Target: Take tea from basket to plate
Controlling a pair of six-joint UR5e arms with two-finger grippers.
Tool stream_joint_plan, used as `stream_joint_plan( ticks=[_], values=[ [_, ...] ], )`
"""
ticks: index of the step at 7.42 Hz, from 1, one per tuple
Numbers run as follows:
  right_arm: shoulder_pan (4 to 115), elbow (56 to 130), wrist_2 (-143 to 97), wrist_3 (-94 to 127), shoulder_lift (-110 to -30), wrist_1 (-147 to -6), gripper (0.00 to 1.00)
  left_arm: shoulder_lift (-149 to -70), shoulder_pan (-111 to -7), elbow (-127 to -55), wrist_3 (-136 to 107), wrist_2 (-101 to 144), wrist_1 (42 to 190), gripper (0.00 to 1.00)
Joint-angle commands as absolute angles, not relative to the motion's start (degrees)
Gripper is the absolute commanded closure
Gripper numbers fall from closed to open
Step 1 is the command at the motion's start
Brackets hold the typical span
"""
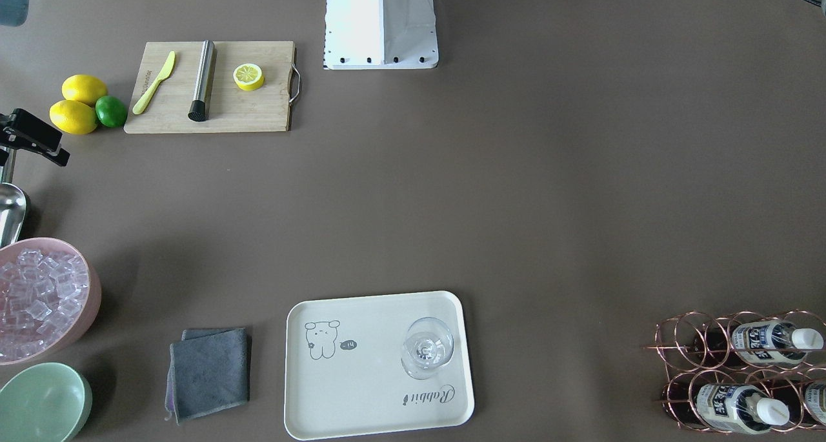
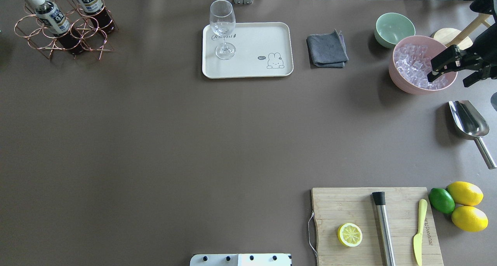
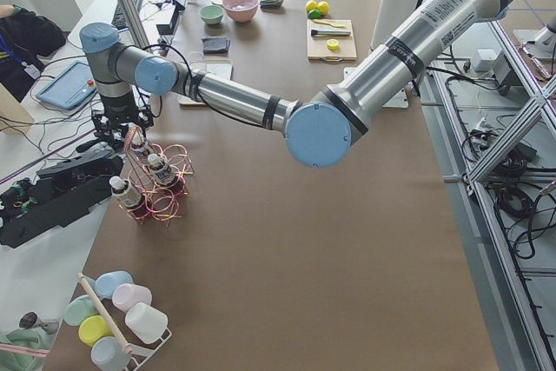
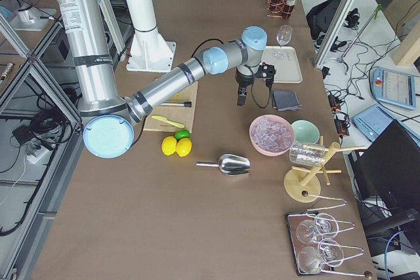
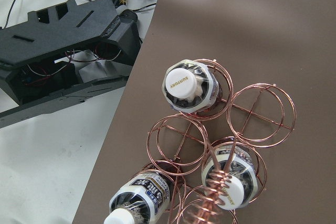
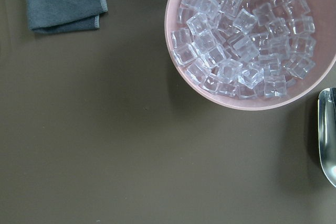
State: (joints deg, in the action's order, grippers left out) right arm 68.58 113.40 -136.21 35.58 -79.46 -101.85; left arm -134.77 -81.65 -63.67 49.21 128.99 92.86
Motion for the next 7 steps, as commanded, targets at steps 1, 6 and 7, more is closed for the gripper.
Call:
stream_joint_plan(
  ticks=[1,6,7],
  values=[
    [68.6,113.6,-136.3,35.6,-79.5,-101.9,0.01,-134.8,-81.5,-63.3,53.4,129.0,94.3,0.43],
    [67.9,113.6,-136.4,35.6,-79.5,-101.6,0.01,-134.7,-82.7,-63.6,55.5,130.3,94.1,1.00],
    [67.7,113.6,-136.4,35.6,-79.5,-101.6,0.01,-134.8,-84.2,-64.8,55.7,130.9,93.5,1.00]
  ],
)
